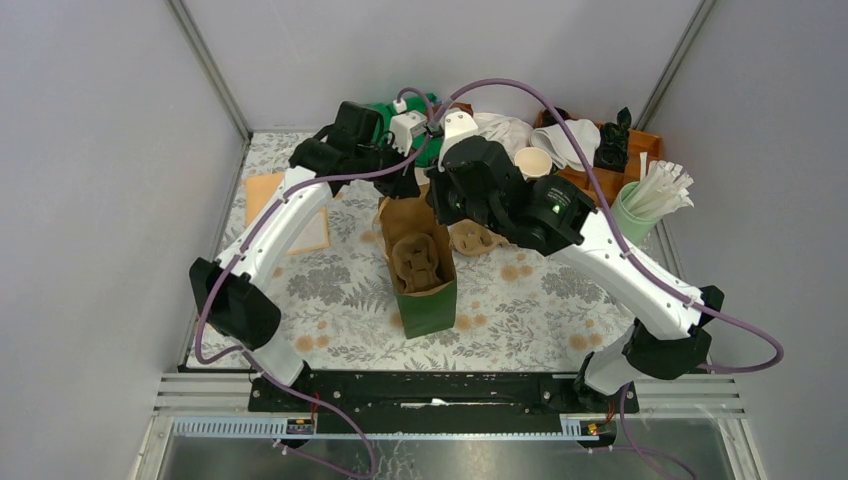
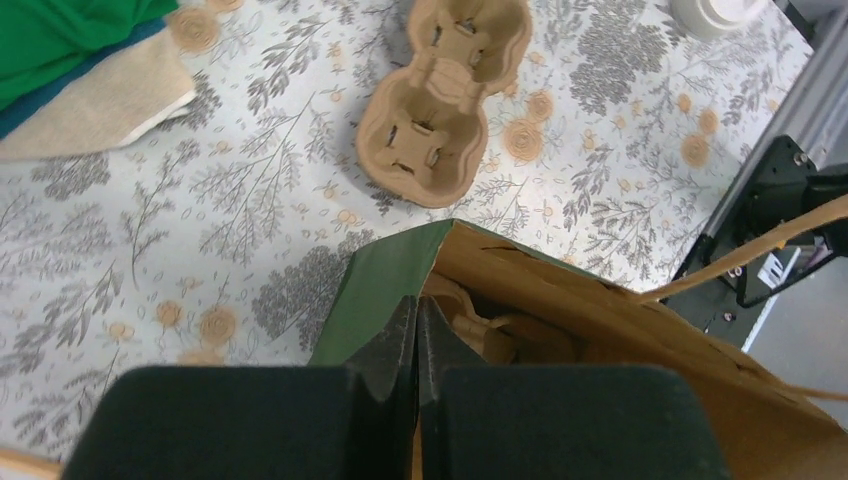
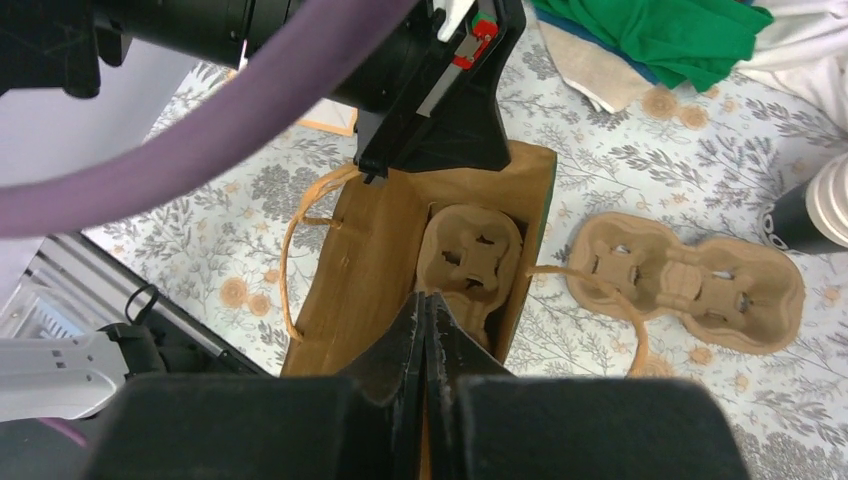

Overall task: Pack the takeout coffee
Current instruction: Place the cup tray in the takeout bag.

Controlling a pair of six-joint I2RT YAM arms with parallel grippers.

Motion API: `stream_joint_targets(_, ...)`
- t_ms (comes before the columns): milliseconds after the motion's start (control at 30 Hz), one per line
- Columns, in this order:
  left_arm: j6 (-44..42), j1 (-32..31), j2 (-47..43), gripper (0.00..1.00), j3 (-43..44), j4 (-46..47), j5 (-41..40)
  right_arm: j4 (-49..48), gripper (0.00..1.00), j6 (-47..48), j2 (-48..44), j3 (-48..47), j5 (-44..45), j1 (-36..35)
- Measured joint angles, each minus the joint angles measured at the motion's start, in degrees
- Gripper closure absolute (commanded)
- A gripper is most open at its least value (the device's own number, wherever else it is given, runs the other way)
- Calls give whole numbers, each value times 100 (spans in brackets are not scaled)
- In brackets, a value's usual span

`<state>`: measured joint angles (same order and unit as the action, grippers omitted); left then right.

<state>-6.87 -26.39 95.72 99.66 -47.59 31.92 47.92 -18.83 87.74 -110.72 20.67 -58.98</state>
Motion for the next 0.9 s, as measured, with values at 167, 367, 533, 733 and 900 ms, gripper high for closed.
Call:
stream_joint_targets(167,669,0,-494,100,-472,203,-603,72,100,48,269,-269,-295,0)
stream_joint_targets(367,1318,0,-994,100,-1115,490,-977,120,100,374,535,-260,-673,-17)
stream_joint_targets(533,1821,2,-1333,100,-1469,533,-1296,221,100,612,828,-380,-787,-127)
stream_joint_targets(733,2225,79,-1738,100,-1823,531,-1609,223,100,734,1051,-323,-789,-348)
stream_joint_targets(900,2468,251,-1965,100,-1978,498,-1746,35,100,905,1051,57,-721,-531)
